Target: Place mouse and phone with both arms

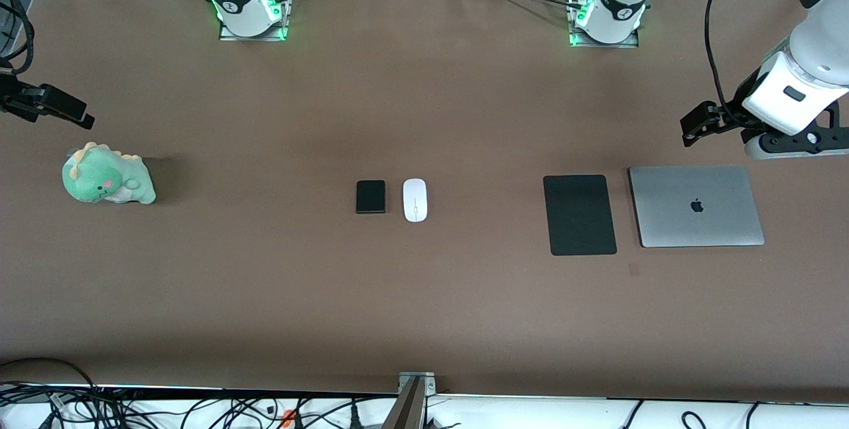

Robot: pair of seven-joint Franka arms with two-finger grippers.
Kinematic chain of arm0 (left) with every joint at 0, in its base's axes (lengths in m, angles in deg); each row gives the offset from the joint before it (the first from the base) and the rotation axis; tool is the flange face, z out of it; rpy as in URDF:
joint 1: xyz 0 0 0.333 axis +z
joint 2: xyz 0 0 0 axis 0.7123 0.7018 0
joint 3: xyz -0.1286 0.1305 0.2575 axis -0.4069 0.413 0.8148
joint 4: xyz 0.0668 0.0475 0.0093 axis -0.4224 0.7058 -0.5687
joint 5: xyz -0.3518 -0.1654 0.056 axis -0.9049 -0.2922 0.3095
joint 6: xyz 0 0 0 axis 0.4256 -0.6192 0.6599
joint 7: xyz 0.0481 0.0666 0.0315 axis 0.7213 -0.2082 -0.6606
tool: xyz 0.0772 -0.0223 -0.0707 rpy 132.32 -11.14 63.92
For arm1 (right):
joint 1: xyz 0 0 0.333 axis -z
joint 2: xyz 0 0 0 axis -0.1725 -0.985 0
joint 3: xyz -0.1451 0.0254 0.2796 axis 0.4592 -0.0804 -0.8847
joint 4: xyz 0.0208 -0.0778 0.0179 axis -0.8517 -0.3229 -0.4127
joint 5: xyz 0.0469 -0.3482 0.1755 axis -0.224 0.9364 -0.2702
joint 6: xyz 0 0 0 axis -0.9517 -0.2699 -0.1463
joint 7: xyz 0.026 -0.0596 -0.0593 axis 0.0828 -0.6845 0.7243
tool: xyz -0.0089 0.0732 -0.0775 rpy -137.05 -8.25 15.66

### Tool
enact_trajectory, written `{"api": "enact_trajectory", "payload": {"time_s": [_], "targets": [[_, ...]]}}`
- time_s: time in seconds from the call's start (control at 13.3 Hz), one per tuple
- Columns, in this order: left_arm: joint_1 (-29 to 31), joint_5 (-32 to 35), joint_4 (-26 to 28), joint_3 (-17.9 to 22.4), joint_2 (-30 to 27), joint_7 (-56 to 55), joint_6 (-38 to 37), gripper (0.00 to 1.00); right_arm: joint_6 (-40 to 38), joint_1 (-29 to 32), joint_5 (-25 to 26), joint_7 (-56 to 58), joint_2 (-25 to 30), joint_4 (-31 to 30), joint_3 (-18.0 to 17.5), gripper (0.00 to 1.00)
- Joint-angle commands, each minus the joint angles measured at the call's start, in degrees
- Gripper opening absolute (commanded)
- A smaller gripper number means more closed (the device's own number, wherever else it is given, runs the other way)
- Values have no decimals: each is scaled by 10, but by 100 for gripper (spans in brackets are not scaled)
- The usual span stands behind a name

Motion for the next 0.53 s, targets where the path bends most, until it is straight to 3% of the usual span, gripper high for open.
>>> {"api": "enact_trajectory", "payload": {"time_s": [0.0, 0.45], "targets": [[5, -13, -5, 1, -2, 14, -5, 100, -3, 5, 1, 3, 14, -12, -5, 100], [4, -14, -12, 1, 4, 13, -5, 100, -3, 5, 1, 3, 14, -12, -5, 100]]}}
